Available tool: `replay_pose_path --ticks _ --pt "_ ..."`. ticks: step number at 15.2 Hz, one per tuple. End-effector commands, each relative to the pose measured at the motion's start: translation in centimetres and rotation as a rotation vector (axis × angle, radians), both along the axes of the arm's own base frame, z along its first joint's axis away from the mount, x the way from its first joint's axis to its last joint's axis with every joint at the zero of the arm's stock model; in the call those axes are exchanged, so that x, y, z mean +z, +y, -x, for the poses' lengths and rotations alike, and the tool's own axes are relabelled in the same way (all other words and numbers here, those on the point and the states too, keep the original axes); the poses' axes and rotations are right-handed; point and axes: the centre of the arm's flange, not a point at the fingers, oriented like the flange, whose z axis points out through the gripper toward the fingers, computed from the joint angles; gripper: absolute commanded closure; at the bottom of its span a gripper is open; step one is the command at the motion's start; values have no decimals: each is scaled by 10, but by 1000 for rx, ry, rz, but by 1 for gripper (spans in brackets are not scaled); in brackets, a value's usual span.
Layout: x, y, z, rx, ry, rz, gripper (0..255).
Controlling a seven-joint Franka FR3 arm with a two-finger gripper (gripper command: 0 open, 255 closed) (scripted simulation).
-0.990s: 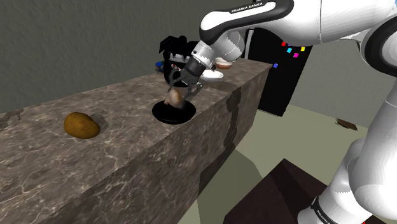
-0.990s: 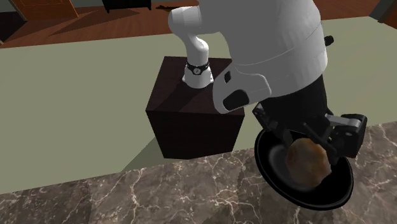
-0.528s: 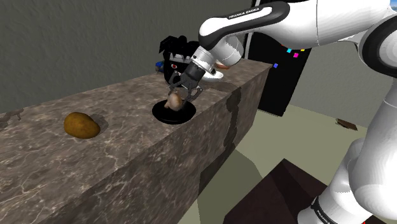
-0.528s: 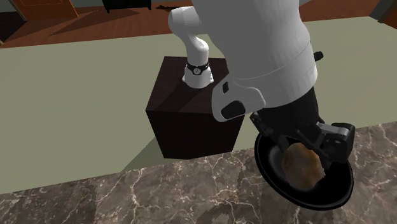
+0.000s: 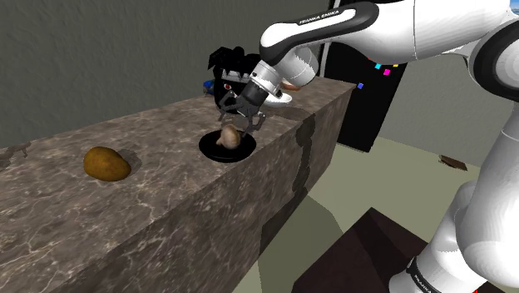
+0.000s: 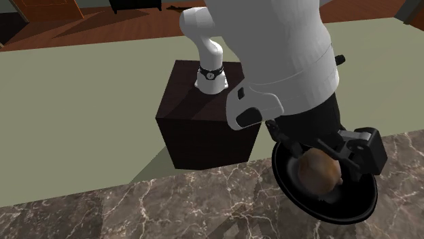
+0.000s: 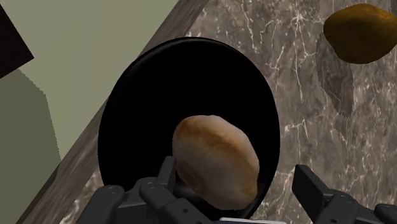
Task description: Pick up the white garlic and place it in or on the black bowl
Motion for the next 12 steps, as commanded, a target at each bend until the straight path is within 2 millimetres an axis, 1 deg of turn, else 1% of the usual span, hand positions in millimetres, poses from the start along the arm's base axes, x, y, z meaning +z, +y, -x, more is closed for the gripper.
replay_pose_path --ticks 1,5,12 --pt "0 0 0 0 0 0 0" --pt "41 -28 8 0 0 0 0" --pt "41 -28 8 0 0 0 0"
